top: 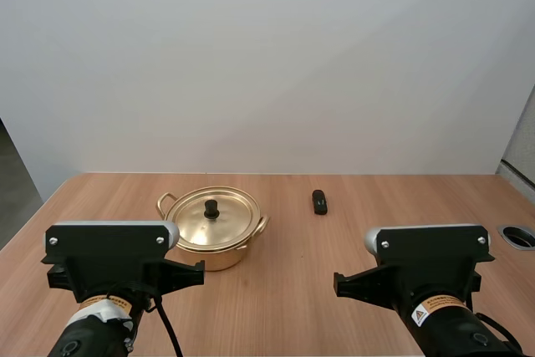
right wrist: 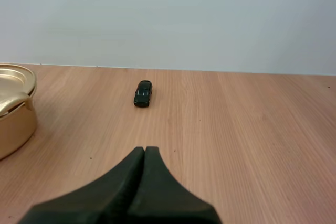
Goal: Open the pot, put the car inside, and close it
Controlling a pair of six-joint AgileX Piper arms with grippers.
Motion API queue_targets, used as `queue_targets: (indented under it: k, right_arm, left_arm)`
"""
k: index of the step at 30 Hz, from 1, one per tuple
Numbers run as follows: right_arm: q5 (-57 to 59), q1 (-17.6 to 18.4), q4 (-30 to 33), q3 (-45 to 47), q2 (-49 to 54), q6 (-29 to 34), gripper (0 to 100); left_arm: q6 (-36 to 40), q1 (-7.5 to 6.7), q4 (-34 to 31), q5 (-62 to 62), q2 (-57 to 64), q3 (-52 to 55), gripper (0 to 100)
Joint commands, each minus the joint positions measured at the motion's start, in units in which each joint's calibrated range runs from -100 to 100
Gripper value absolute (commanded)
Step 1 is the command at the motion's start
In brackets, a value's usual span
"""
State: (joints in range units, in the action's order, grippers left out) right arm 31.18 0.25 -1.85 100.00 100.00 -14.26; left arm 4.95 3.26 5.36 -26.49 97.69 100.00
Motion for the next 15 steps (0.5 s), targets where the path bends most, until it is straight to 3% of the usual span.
queue_targets:
  k: [1,6,9,13,15]
  right_arm:
    - [0.1,0.0,-1.0,0.0,0.0,0.1,0]
    - [-0.3,0.0,3.6,0.0,0.0,0.1,0]
    - [-0.3,0.0,9.4,-5.3,0.0,0.1,0]
    - [0.1,0.0,18.1,-14.7,0.0,0.1,0]
    - [1.3,0.0,19.5,-19.5,0.0,0.2,0]
  left_arm:
    - [0.0,-0.01,0.0,0.0,0.0,0.0,0]
    - [0.0,-0.01,0.0,0.0,0.0,-1.5,0]
    - [-0.9,-0.01,-1.4,0.0,0.0,-8.1,0]
    - [-2.7,-0.01,-9.3,-0.2,0.0,-17.5,0]
    - [-2.7,-0.01,-10.1,-1.8,0.0,-21.4,0]
